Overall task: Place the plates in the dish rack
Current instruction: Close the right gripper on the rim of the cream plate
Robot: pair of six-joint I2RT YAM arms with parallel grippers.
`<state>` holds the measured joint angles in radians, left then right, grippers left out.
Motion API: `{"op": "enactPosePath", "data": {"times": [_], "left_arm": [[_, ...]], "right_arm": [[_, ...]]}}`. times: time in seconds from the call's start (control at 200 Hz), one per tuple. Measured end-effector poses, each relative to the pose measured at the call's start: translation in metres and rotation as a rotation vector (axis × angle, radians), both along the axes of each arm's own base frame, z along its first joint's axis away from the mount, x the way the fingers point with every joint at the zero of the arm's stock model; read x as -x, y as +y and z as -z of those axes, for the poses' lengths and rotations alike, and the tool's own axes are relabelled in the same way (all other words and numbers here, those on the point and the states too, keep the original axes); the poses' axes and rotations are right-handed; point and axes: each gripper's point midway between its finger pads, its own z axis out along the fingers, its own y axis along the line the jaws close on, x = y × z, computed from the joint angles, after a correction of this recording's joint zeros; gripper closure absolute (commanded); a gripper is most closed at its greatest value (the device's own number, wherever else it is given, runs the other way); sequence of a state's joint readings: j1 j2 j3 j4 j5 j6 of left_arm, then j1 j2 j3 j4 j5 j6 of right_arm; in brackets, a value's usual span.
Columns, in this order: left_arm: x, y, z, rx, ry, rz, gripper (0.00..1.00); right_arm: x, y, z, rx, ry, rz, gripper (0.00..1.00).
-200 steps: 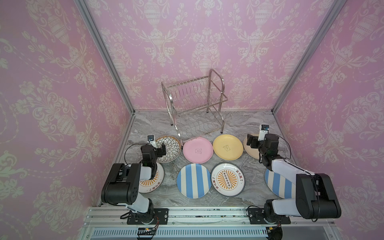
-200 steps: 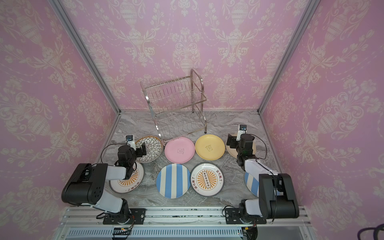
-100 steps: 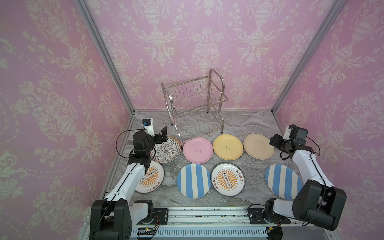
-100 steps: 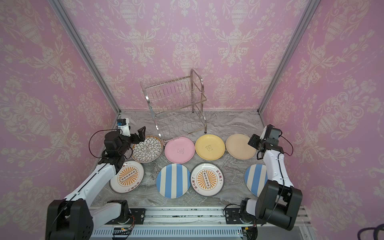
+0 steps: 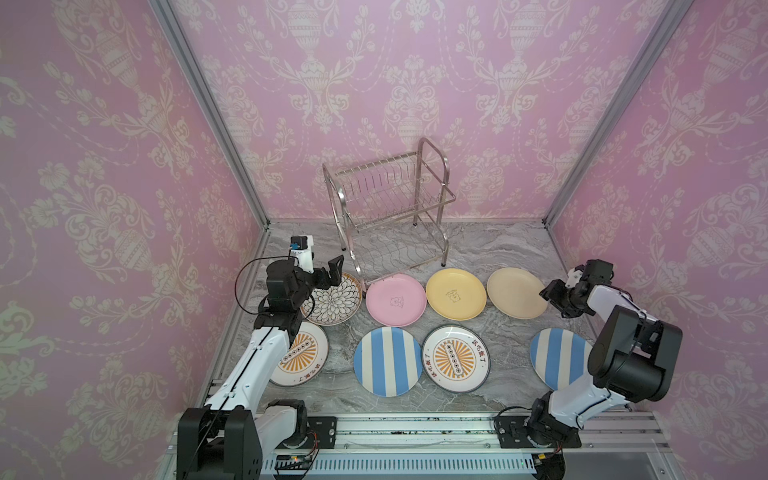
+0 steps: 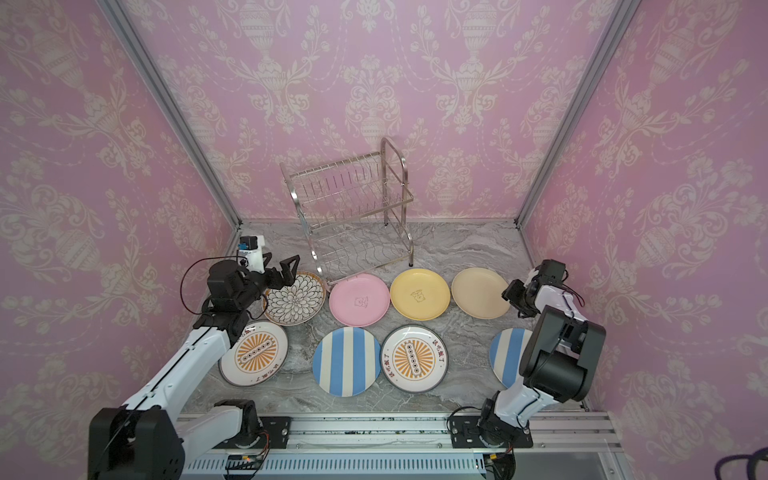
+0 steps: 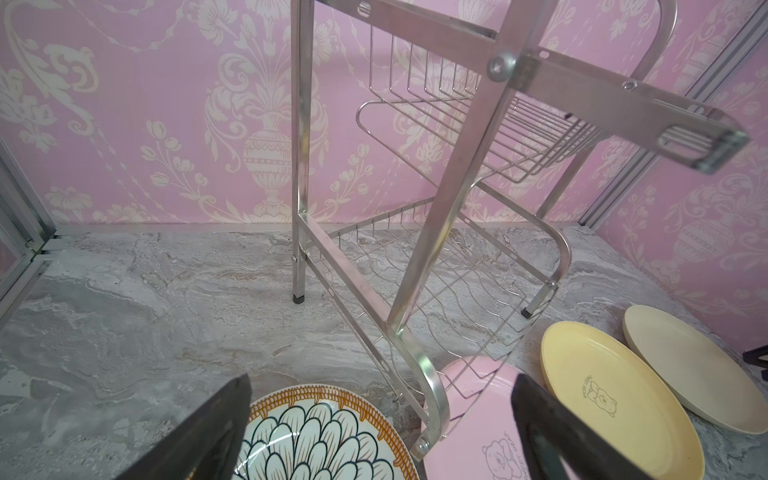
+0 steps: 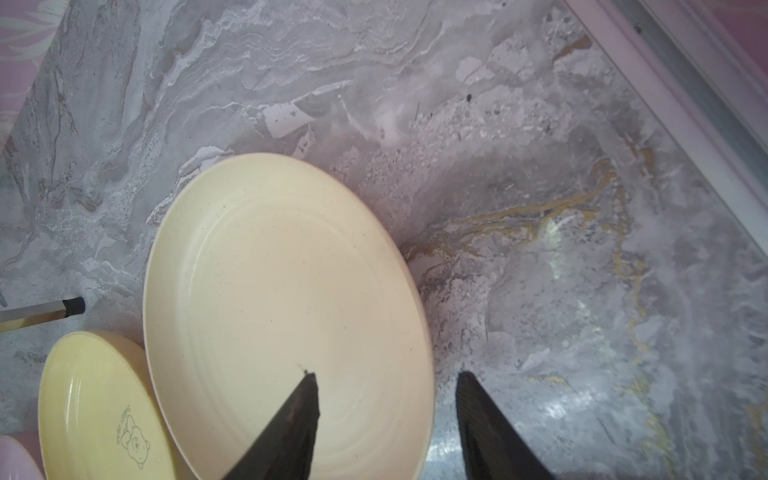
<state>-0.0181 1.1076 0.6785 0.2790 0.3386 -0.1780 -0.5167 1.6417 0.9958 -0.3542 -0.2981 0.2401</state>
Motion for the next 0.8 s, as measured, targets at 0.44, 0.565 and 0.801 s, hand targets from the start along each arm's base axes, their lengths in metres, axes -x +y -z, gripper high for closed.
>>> {"op": "enactPosePath", "data": {"times": [0.44,0.565,0.801], "left_arm": [[0.002,-0.007,-0.004,0.016,0.006,0.039,0.01],[0.003,-0.008,-0.002,0.018,0.016,0.046,0.01],[-0.001,-0.008,-0.017,0.018,-0.008,0.047,0.01]], "right_arm": [[-0.007,-0.004,0.017,-0.011,0.027,-0.008,0.57],[-0.01,-0.006,0.018,-0.002,0.016,-0.016,0.56],[-0.006,-0.008,0.026,-0.012,0.042,-0.013,0.56]]}}
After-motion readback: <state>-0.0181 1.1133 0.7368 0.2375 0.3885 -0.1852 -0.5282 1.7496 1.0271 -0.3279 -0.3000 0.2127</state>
